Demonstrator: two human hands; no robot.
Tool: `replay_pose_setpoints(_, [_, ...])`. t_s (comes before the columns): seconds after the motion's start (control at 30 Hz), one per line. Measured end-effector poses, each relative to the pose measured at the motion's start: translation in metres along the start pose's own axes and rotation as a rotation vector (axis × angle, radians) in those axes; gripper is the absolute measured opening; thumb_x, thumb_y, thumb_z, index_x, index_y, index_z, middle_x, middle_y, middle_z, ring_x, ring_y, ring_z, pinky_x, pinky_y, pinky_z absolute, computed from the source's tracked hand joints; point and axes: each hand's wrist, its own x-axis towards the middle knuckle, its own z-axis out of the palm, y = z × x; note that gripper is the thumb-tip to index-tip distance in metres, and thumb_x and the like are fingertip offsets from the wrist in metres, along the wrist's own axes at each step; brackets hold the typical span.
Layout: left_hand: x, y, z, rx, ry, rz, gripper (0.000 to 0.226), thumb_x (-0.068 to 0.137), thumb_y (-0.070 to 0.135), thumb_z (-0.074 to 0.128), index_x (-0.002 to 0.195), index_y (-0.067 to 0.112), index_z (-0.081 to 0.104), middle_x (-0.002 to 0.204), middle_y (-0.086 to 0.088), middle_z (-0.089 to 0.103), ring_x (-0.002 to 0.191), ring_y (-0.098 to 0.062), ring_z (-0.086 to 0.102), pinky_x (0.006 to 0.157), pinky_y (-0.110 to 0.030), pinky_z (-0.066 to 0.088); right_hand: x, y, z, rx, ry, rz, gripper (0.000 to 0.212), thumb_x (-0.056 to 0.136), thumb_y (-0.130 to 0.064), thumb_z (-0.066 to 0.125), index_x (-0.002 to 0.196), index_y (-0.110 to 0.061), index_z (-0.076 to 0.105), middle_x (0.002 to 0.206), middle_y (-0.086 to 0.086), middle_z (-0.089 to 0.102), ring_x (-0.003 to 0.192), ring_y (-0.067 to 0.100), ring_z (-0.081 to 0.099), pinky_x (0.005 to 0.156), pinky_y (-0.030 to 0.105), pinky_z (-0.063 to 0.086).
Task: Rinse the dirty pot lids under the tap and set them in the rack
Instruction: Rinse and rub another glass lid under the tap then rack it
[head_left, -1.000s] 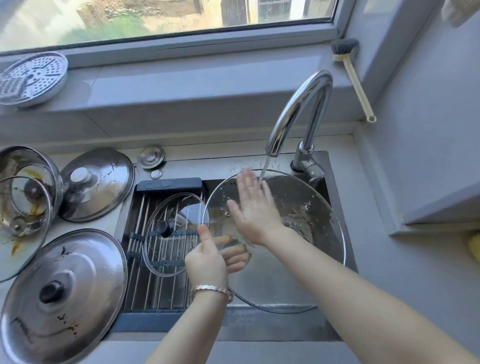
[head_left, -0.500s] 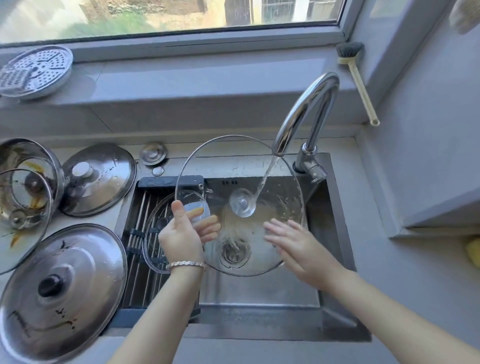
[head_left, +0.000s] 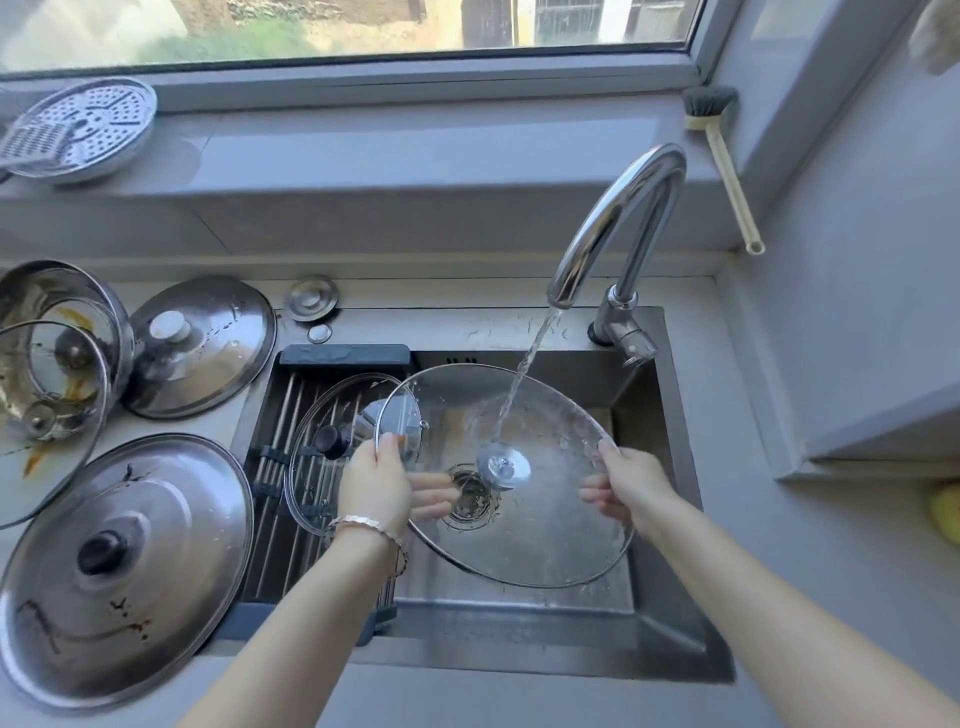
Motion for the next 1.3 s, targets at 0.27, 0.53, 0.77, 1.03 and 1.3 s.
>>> replay_pose_setpoints(0.27, [-0.005, -0.052, 0.028, -0.429, -0.251, -0.695, 0.032, 0.097, 0.038, 0.033, 0.086, 0.011, 0.045, 0.093, -0.022, 0.06, 0.077, -0.031, 0.06, 0.074, -0.044, 0.047, -0.017, -0.07, -0.029, -0.472, 0.122, -0.673, 0.022, 0.092, -0.035, 0.047, 0.081, -0.017, 0.054, 0.049, 0.004, 0.061, 0.039, 0.019, 0.062, 0.044, 0.026, 0.043])
replay_pose_setpoints(0.53, [0.005, -0.037, 0.021, -0.639, -0.169, -0.382, 0.031, 0.095, 0.04, 0.039, 0.08, 0.016, 0.053, 0.074, -0.006, 0.068, 0.073, -0.023, 0.063, 0.069, -0.036, 0.051, -0.011, -0.047, -0.031, 0.017, 0.04, -0.759, 0.012, 0.094, -0.028, 0.051, 0.086, -0.021, 0.058, 0.049, 0.003, 0.059, 0.04, 0.02, 0.061, 0.04, 0.021, 0.049])
replay_pose_setpoints(0.77, [0.003, 0.002, -0.021, -0.159, -0.207, 0.066, 0.017, 0.093, 0.007, 0.047, 0.077, 0.007, 0.049, 0.083, -0.013, 0.069, 0.063, -0.019, 0.071, 0.052, -0.034, 0.057, 0.012, 0.026, 0.005, 0.13, 0.048, -0.32, 0.024, 0.099, -0.026, 0.038, 0.102, -0.007, 0.052, 0.059, 0.01, 0.059, 0.039, 0.011, 0.06, 0.038, 0.018, 0.047])
replay_pose_setpoints(1.03, [-0.017, 0.011, -0.011, -0.015, -0.164, -0.068, 0.022, 0.087, -0.006, 0.046, 0.069, 0.006, 0.043, 0.072, -0.027, 0.064, 0.048, -0.027, 0.067, 0.038, -0.03, 0.053, -0.014, 0.021, 0.004, -0.99, -0.145, -0.228, 0.043, 0.093, -0.035, 0.046, 0.122, -0.004, 0.049, 0.117, 0.017, 0.055, 0.104, 0.028, 0.056, 0.085, 0.03, 0.042])
replay_pose_setpoints(1.3, [-0.037, 0.021, 0.032, -0.062, -0.194, -0.085, 0.02, 0.08, -0.009, 0.047, 0.071, 0.008, 0.041, 0.077, -0.029, 0.056, 0.039, -0.023, 0.063, 0.037, -0.028, 0.052, -0.08, -0.002, 0.01, -1.27, -0.451, -0.885, 0.058, 0.088, -0.043, 0.051, 0.141, -0.028, 0.032, 0.13, -0.001, 0.054, 0.117, 0.017, 0.051, 0.091, 0.026, 0.041])
